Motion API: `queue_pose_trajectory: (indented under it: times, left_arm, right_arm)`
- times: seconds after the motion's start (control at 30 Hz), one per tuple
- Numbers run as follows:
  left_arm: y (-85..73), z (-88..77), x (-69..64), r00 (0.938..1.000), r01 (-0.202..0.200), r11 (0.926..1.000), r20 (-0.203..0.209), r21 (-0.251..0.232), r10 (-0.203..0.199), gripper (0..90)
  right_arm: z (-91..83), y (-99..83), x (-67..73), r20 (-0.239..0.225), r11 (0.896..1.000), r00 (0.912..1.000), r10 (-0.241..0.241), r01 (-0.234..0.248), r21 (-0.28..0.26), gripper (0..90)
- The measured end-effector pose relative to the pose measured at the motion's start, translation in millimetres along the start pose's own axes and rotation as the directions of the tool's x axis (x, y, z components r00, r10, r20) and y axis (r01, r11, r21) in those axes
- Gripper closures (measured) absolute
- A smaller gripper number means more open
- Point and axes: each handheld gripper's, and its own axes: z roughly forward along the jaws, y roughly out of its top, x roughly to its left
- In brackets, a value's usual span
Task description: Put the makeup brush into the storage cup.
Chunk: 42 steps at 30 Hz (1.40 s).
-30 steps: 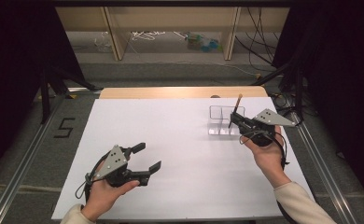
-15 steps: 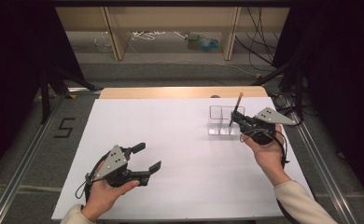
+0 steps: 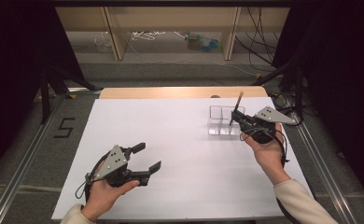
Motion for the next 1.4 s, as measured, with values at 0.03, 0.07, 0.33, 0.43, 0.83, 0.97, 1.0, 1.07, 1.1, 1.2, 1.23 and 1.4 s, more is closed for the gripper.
queue_pose_trajectory:
  times: [0.03,0.07,0.33,0.43,0.83,0.97,1.0,1.07,1.1,1.2,1.23,1.4]
  left_arm:
    - [-0.1,0.0,0.0,1.0000,0.001,1.0000,0.000,0.000,-0.001,17.0]
    - [-0.1,0.1,-0.1,1.0000,0.000,1.0000,0.001,0.000,0.000,17.0]
    - [-0.1,0.0,-0.1,1.0000,0.001,1.0000,0.000,0.000,-0.001,17.0]
    - [-0.1,0.0,-0.1,1.0000,0.001,1.0000,0.001,0.001,-0.001,17.0]
    - [0.0,0.0,0.0,1.0000,0.001,1.0000,0.000,0.000,-0.001,17.0]
    - [0.0,0.0,-0.1,1.0000,0.002,1.0000,0.000,-0.001,-0.002,17.0]
    - [-0.3,0.8,0.1,1.0000,0.004,0.9999,0.007,-0.011,-0.004,17.0]
    - [-0.1,0.1,0.0,1.0000,0.002,1.0000,0.000,-0.001,-0.002,17.0]
    - [-0.1,0.1,0.0,1.0000,0.002,1.0000,0.000,-0.001,-0.002,17.0]
    - [-0.1,0.2,-0.1,1.0000,0.002,1.0000,0.001,-0.001,-0.002,17.0]
    - [-0.2,0.3,-0.1,1.0000,0.003,1.0000,0.001,-0.001,-0.003,17.0]
    - [-0.6,0.8,-0.8,0.9999,0.010,0.9999,0.002,0.000,-0.010,17.0]
  right_arm:
    - [0.3,0.1,-0.7,0.002,1.000,1.0000,-0.007,0.007,-0.003,84.3]
    - [0.1,0.4,-1.2,0.002,1.000,0.9999,-0.010,0.010,0.000,84.3]
    - [1.4,1.1,-1.8,0.008,1.000,1.0000,-0.003,0.003,-0.001,84.3]
    - [2.3,1.2,-2.2,-0.004,1.000,1.0000,0.001,-0.001,0.000,84.3]
    - [3.8,2.3,-3.5,0.005,1.000,1.0000,0.003,-0.003,0.008,84.3]
    - [5.7,2.6,-4.0,0.009,1.000,0.9999,0.009,-0.009,-0.003,84.3]
    - [5.8,2.8,-4.5,0.010,1.000,0.9999,0.005,-0.005,-0.002,84.3]
    - [5.7,3.0,-4.2,0.012,1.000,0.9999,0.012,-0.012,0.012,84.3]
    - [5.7,3.0,-4.3,0.009,1.000,0.9999,0.011,-0.011,0.014,84.3]
    - [6.7,3.0,-4.3,0.011,1.000,0.9999,0.012,-0.012,0.016,84.3]
    - [7.2,3.1,-4.4,0.012,1.000,0.9998,0.013,-0.013,0.016,84.3]
    - [9.3,3.5,-4.9,0.017,1.000,0.9998,0.009,-0.009,0.011,84.3]
